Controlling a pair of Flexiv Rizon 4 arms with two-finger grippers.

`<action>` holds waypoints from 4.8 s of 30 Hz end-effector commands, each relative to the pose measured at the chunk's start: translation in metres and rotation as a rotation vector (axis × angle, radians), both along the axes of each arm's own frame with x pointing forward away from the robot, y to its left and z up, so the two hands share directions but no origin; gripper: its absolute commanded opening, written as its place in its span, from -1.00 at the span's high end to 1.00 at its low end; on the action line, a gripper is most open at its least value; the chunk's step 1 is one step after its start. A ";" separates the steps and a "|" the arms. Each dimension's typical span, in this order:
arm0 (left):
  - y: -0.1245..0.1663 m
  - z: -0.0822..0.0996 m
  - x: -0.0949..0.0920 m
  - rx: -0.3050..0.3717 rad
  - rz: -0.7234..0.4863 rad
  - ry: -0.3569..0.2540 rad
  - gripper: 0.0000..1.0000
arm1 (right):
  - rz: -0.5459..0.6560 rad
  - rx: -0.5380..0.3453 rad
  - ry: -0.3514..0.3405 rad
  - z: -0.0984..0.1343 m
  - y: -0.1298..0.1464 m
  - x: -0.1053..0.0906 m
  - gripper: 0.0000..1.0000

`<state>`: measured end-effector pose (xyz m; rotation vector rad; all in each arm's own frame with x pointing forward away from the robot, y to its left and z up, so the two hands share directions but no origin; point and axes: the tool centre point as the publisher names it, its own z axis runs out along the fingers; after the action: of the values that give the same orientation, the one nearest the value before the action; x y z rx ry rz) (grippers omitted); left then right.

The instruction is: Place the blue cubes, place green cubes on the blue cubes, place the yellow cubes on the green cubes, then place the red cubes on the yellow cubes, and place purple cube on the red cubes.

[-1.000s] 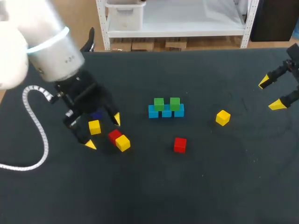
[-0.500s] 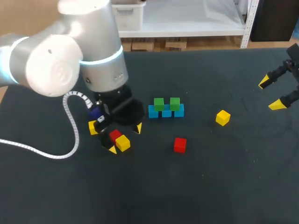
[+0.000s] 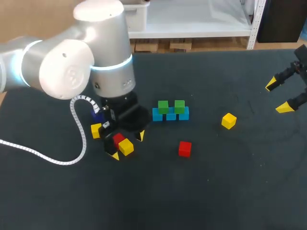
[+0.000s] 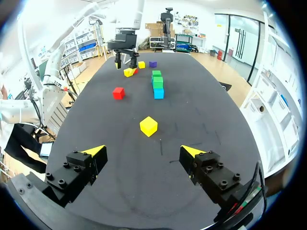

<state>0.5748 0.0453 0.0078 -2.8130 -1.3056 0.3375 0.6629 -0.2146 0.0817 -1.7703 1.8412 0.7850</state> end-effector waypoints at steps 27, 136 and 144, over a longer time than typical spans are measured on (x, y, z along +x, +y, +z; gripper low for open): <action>-0.004 -0.010 0.005 -0.024 0.023 -0.004 0.73 | 0.001 0.003 0.000 -0.001 0.000 0.001 -1.00; -0.141 0.056 0.130 -0.055 0.783 -0.032 1.00 | 0.001 0.003 0.000 -0.001 0.000 0.001 -1.00; -0.140 0.055 0.131 -0.055 0.782 -0.028 1.00 | 0.001 0.003 0.000 -0.001 0.000 0.001 -1.00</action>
<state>0.7040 -0.0949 0.0629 -2.2076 -2.3828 0.3356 0.6629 -0.2146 0.0817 -1.7703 1.8413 0.7850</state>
